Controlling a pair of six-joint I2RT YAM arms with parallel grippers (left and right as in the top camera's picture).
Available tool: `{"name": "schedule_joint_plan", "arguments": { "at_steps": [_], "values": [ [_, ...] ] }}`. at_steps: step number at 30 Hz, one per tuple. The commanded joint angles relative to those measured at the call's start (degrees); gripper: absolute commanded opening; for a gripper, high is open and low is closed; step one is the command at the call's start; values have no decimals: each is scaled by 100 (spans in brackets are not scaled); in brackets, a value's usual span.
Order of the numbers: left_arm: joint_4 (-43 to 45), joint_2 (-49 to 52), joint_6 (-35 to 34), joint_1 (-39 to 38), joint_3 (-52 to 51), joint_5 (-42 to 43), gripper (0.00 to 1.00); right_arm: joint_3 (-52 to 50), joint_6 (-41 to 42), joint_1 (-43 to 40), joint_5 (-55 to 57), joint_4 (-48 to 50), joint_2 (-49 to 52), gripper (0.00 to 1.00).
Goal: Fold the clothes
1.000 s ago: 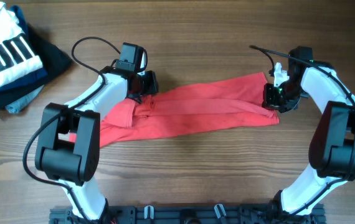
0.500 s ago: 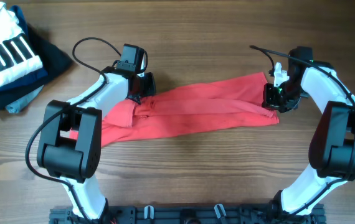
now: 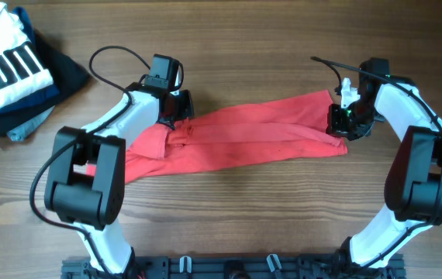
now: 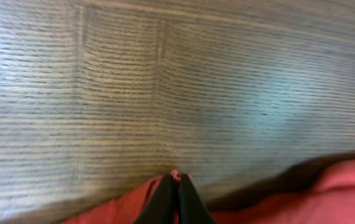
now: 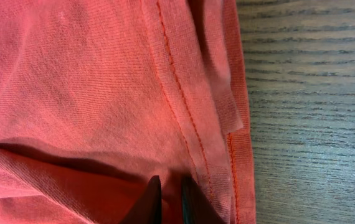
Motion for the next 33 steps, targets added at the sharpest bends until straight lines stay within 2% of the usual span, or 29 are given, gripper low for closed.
{"name": "schedule_joint_plan", "arguments": {
  "at_steps": [1,9,15,21,27,30,31,32,33],
  "values": [
    [-181,-629,31,-4,59,-2,4,-46,31,7,9,-13,85,12],
    [-612,-1003,31,-83,57,855,4,-48,33,7,9,-15,85,12],
    [-1196,-992,153,-339,55,852,4,-48,31,7,9,-13,85,12],
    [-1368,-990,334,-688,46,848,4,-48,33,7,7,-17,85,11],
    [-1390,-898,332,-940,46,46,4,-46,33,7,7,-17,85,12],
    [-1390,-734,332,-942,44,-59,4,-48,33,7,7,-22,85,11],
    [-1390,-678,332,-938,44,-59,9,-48,35,7,7,-22,85,11],
    [-1392,-597,332,-935,44,-59,24,-46,35,7,7,-22,85,11],
    [-1390,-516,332,-935,44,-57,43,-46,33,7,7,-24,85,11]
  ]
}}
